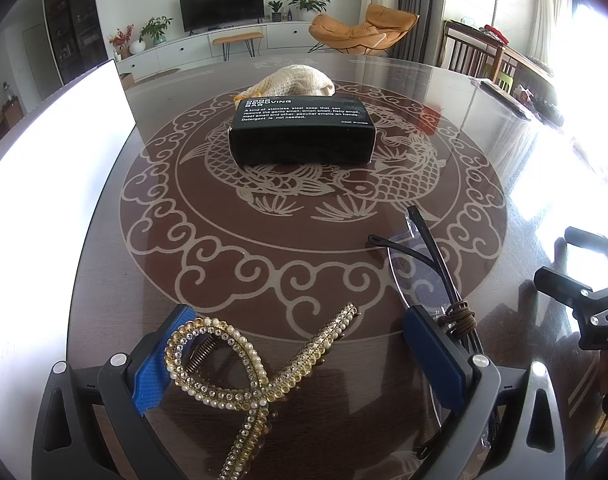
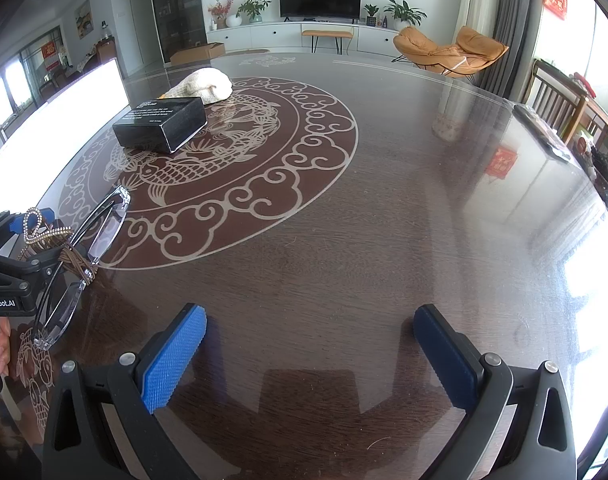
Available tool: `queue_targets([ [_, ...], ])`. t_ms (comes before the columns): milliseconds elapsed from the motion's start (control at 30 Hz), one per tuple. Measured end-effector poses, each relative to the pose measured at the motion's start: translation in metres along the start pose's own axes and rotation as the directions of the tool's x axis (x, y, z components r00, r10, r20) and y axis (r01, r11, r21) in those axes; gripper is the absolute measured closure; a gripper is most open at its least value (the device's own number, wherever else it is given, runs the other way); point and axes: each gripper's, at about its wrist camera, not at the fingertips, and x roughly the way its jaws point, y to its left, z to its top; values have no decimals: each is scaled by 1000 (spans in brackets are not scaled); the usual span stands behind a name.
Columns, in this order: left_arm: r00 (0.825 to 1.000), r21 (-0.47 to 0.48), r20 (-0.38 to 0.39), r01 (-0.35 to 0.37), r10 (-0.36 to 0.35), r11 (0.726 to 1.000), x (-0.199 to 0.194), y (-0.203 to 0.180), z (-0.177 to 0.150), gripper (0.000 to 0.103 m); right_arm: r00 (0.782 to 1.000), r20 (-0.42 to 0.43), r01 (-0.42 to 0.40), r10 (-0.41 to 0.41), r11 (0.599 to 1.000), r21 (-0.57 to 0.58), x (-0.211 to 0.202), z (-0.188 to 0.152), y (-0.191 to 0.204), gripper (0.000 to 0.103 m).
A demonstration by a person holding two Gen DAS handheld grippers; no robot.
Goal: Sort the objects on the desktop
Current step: 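Lift the gold claw clip with the left gripper, then grasp the clear glasses with the right gripper while left holds the claw clip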
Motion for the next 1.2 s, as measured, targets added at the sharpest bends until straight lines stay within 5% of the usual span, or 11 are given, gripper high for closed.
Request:
queue_targets([
  [733,999,61,-26,45,-44,997,0,1,4,1,1000,0,-1,1,1000,0,0,-1,-1,0],
  [833,999,70,-3,53,-53,996,-10,6,2,32,1000,-16,-20,19,999,-33,1,1,-1,0],
  [900,997,60,3,81,-81,995,-14,12,-2,33,996,-75,-46,43,998,-43,0,4,-3,0],
  [1067,997,15,31,70,-70,997,-29,23,-23,33,953,-105,-276,285,957,92,-25,8,10,1],
  [1200,1000,3,17,6,-6,1000,-31,27,-33,30,897,-173,-390,407,912,127,-21,28,57,13],
])
